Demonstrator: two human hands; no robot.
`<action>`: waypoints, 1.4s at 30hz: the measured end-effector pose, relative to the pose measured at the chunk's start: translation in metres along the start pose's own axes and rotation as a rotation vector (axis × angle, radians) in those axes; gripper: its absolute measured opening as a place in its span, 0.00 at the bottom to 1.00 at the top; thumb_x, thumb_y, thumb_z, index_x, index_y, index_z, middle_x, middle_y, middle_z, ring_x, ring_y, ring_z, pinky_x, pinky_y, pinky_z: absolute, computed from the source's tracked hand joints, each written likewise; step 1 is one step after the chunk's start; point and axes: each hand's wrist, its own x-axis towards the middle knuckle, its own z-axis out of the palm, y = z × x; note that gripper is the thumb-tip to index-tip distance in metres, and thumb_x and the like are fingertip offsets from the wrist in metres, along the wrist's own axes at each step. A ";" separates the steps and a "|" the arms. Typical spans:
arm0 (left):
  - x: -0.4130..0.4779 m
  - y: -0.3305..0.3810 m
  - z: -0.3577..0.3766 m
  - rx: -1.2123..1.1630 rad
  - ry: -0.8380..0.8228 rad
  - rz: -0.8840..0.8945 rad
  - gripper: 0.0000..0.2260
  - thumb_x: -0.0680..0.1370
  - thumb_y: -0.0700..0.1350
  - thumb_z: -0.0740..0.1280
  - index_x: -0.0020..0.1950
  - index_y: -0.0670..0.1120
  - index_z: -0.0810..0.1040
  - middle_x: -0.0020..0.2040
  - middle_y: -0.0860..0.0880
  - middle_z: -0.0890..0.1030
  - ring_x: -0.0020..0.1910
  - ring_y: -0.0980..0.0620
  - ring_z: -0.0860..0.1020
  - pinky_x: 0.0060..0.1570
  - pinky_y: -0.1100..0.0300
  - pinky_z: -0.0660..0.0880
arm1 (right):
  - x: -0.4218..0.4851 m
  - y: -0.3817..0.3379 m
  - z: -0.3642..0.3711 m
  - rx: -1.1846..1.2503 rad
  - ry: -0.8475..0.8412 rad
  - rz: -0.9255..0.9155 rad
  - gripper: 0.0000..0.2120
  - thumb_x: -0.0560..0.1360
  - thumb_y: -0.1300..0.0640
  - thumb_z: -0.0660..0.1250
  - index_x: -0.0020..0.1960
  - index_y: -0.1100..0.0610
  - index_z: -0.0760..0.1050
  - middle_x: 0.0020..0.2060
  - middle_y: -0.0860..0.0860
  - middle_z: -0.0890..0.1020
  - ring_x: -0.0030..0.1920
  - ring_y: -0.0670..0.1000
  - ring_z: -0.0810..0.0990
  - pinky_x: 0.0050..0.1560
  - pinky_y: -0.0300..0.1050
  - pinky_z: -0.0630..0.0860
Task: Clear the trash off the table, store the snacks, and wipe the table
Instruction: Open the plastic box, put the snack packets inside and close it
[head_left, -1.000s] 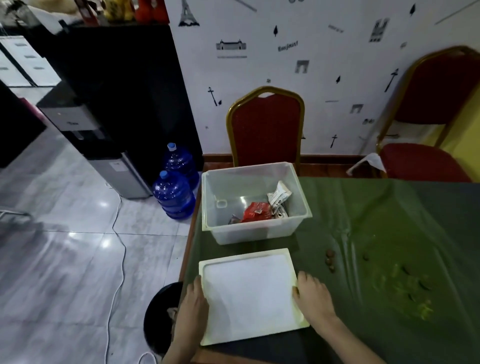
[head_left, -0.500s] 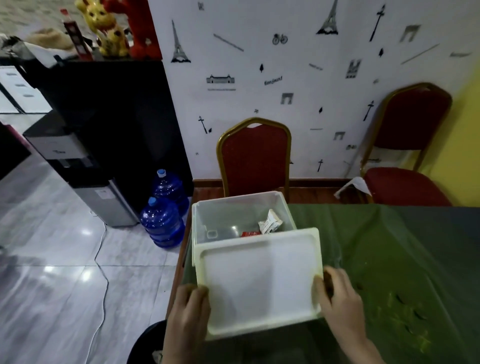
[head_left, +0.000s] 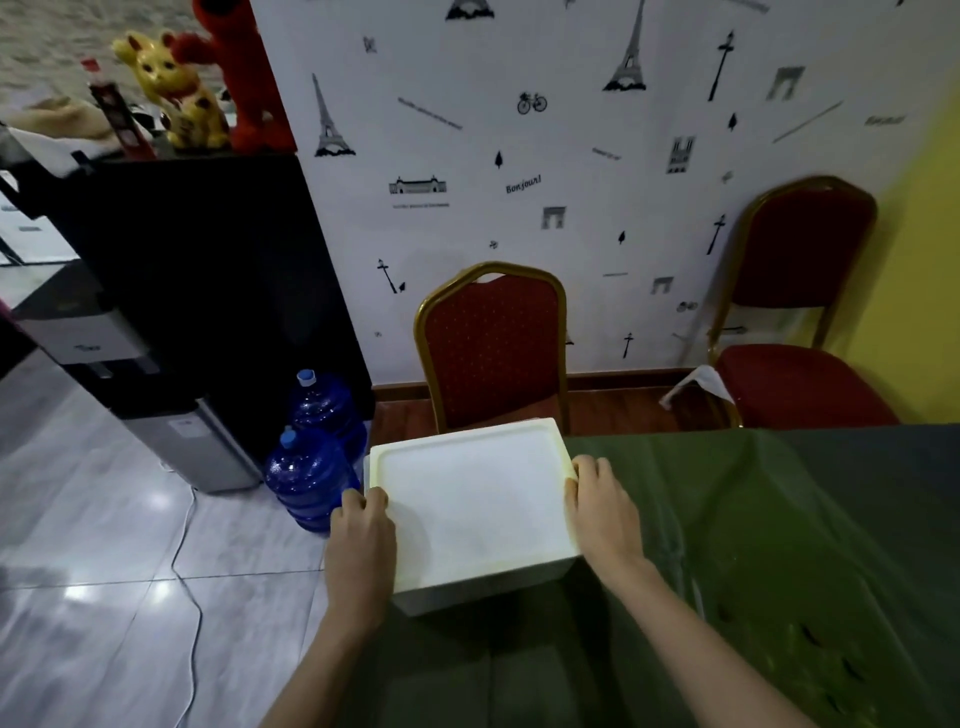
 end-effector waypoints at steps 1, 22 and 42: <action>0.002 0.000 0.001 -0.003 0.000 0.003 0.11 0.75 0.36 0.67 0.57 0.38 0.76 0.48 0.40 0.77 0.41 0.44 0.77 0.36 0.50 0.81 | 0.003 0.001 0.001 0.006 -0.002 -0.020 0.11 0.79 0.56 0.59 0.61 0.55 0.68 0.49 0.52 0.75 0.41 0.49 0.77 0.38 0.43 0.78; 0.011 -0.020 0.007 -0.032 -0.077 0.032 0.12 0.79 0.40 0.61 0.60 0.40 0.77 0.58 0.41 0.75 0.52 0.44 0.75 0.48 0.51 0.79 | 0.011 0.012 -0.011 -0.040 -0.340 -0.166 0.27 0.81 0.50 0.53 0.77 0.48 0.48 0.56 0.57 0.72 0.42 0.49 0.75 0.41 0.45 0.76; 0.010 0.051 0.021 -0.695 -0.214 -0.074 0.21 0.80 0.42 0.62 0.73 0.46 0.64 0.67 0.43 0.73 0.62 0.43 0.74 0.59 0.42 0.74 | -0.028 0.065 -0.033 0.387 -0.108 0.248 0.21 0.81 0.54 0.57 0.73 0.53 0.60 0.56 0.54 0.77 0.53 0.52 0.77 0.52 0.47 0.75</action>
